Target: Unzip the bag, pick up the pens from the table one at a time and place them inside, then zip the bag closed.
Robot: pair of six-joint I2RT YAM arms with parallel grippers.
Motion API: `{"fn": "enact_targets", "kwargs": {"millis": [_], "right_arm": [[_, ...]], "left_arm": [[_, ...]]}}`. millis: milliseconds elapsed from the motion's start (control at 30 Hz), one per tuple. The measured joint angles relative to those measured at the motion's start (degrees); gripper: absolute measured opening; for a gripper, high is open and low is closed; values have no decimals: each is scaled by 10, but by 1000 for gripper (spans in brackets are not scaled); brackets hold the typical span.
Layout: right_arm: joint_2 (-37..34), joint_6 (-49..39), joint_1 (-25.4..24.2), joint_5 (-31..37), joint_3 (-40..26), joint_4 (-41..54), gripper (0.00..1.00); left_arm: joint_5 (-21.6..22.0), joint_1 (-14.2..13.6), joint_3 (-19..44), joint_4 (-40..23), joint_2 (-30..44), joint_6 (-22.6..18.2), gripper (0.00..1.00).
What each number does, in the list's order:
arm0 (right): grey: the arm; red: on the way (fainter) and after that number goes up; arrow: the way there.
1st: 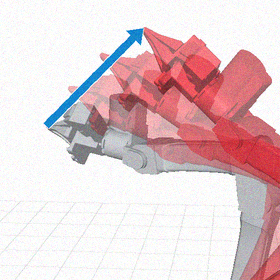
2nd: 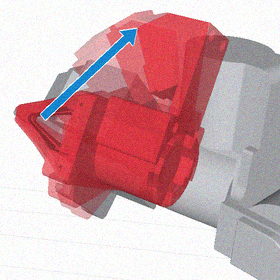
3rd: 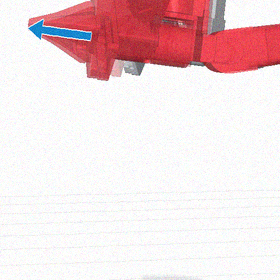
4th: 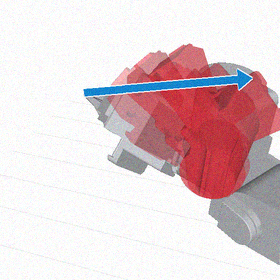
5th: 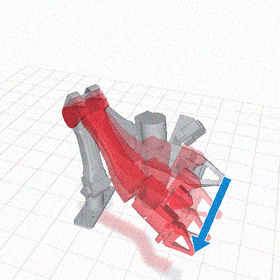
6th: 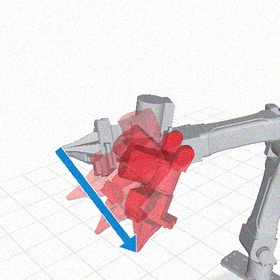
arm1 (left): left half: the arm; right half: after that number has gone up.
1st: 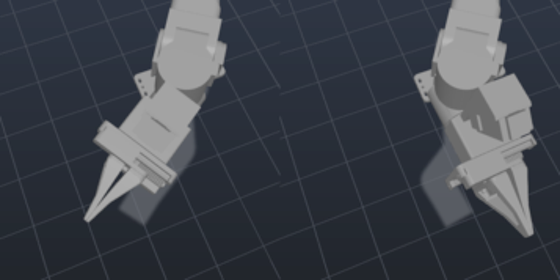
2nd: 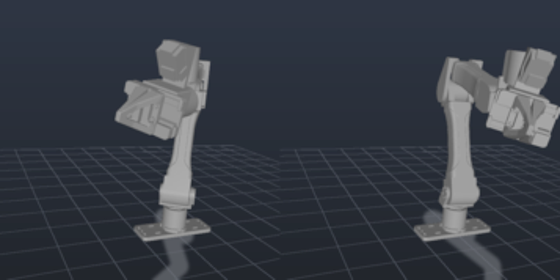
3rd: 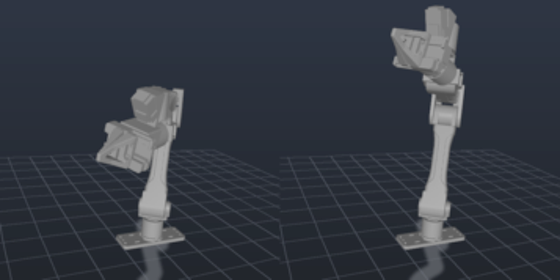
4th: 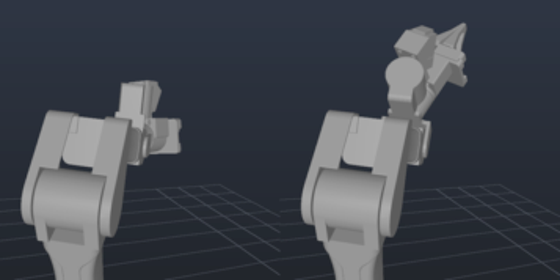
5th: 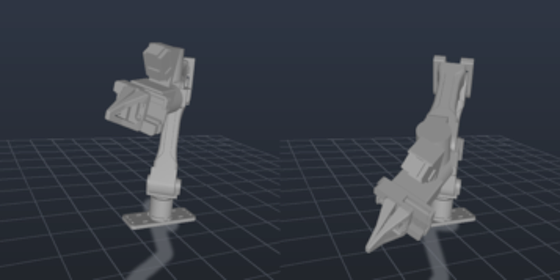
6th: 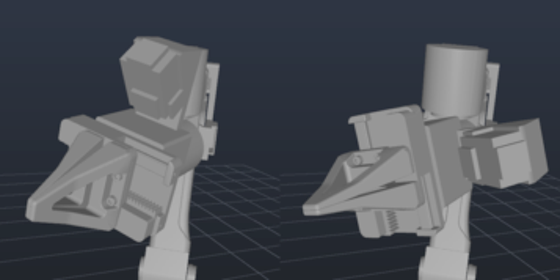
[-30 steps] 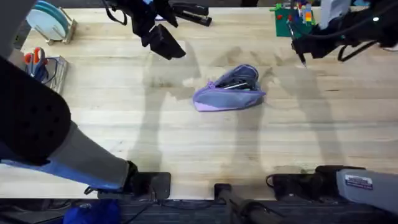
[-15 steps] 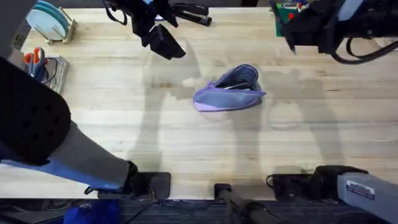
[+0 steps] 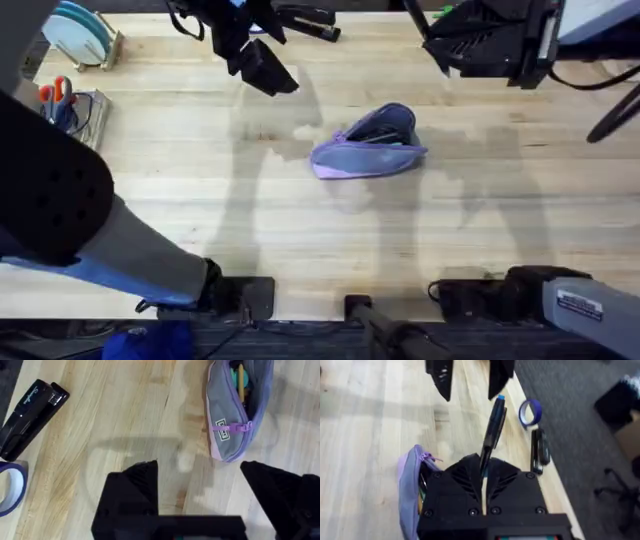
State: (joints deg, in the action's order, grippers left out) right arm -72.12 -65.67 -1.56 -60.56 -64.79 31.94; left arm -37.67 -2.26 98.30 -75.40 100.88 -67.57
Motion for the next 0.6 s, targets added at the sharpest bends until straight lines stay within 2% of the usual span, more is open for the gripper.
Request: {"fn": "enact_targets", "kwargs": {"millis": [200, 367, 600], "right_arm": [[0, -80, 22, 1, 0, 29, 31], [0, -122, 58, 64, 0, 69, 31], [-4, -137, 102, 155, 0, 105, 31]], "left_arm": [[0, 0, 0, 0, 0, 0, 993], [0, 0, 0, 0, 0, 0, 993], [0, 0, 0, 0, 0, 0, 993]]}}
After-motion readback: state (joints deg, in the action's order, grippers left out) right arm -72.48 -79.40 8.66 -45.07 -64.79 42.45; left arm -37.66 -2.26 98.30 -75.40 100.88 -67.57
